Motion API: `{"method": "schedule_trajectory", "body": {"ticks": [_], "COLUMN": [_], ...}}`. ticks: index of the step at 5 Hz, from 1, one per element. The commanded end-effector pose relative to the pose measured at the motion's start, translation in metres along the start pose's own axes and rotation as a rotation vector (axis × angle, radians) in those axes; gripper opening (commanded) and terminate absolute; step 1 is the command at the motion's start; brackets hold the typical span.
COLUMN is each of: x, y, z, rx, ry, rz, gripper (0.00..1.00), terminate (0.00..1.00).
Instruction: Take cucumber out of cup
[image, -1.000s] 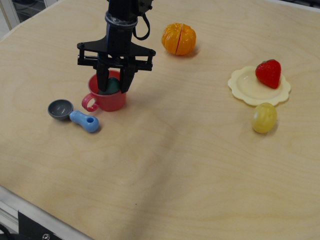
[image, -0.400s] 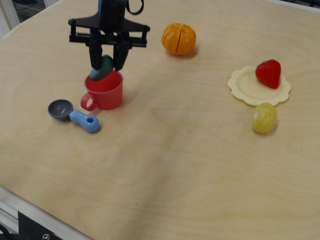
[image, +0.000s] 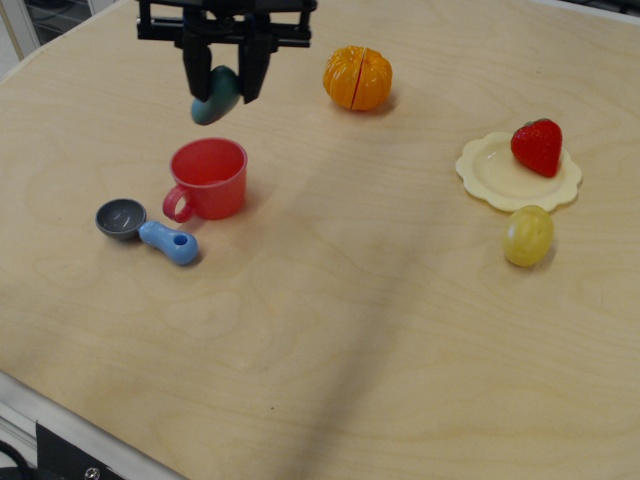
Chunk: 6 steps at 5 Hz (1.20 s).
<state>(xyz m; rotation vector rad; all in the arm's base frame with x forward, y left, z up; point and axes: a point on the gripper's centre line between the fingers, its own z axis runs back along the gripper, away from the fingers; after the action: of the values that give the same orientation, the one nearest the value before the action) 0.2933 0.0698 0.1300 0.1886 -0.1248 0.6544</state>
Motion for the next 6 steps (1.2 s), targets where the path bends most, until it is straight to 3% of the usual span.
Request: {"method": "schedule_trajectory", "body": {"ticks": [1,3,4,6], "x": [-0.026,-0.039,-0.036,-0.026], "y": [-0.033,-0.087,-0.108,-0.116], "z": [0.007,-0.025,-0.034,-0.051], "rx": [-0.150,-0.312,-0.363,-0.373], "ry": [-0.029,-0.043,-0.058,-0.095], "rz": [-0.222,-0.535,-0.599,-0.576], "gripper": [0.00,0.00,0.00,0.00], "terminate": [0.00,0.00,0.00,0.00]}}
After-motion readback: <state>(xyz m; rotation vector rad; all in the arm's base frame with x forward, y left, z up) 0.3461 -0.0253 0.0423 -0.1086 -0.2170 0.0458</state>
